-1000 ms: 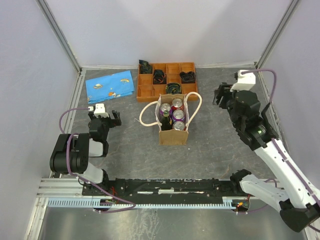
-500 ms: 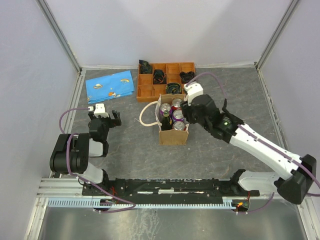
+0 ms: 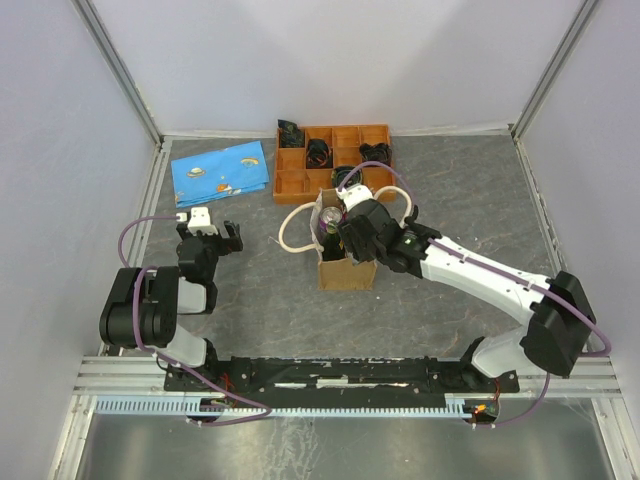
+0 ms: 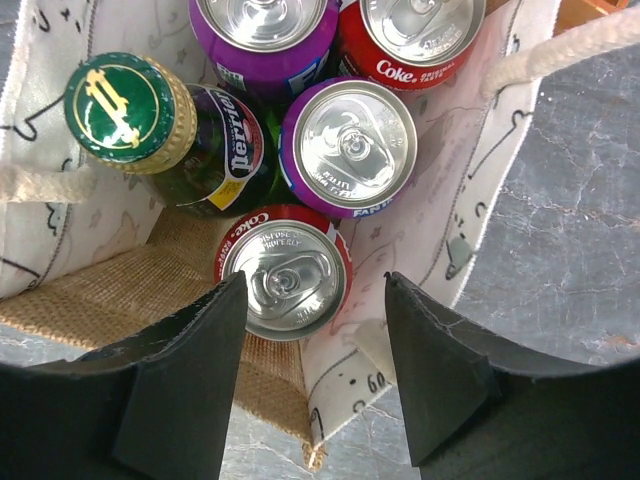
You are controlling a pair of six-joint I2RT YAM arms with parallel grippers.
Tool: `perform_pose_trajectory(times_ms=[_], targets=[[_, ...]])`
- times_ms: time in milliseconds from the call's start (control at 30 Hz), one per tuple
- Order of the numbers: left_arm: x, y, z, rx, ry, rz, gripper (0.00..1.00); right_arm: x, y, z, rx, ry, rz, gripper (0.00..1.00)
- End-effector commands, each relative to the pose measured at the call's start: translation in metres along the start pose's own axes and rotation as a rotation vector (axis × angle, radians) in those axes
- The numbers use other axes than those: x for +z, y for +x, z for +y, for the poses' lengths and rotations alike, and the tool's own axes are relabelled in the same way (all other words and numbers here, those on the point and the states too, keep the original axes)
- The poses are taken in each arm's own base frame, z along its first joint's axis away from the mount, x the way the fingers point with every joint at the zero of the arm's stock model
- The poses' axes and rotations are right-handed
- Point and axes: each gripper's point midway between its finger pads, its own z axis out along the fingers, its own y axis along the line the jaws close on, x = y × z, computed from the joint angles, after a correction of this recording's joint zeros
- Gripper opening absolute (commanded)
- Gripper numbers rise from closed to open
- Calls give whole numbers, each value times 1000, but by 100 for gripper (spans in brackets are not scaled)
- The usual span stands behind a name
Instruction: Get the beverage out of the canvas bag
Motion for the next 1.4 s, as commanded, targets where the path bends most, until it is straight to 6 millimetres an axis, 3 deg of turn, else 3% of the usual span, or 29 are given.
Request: perform_pose_trajectory(times_ms=[0,267,567,1000,1100,1200,1367], targets=[[2,-13,1,37,-4,-48,99,3,-7,8,29,-12,1,67],[2,-13,1,37,-4,-48,99,-2,16,24,7,-97,88,89],[2,-13,1,37,-3,-47,99,15,45,28,-19,-80,170,98],[2,-13,1,37,-4,-48,99,45,75,28,-68,-28,248,97],[2,-13,1,37,-4,-48,99,49,76,28,-61,-15,250,93],[2,-13,1,37,-5,-47,99,50,80,28,-49,-10,259,82],[2,-13,1,37,-4,-47,99,46,86,26,-31,-1,281,81]])
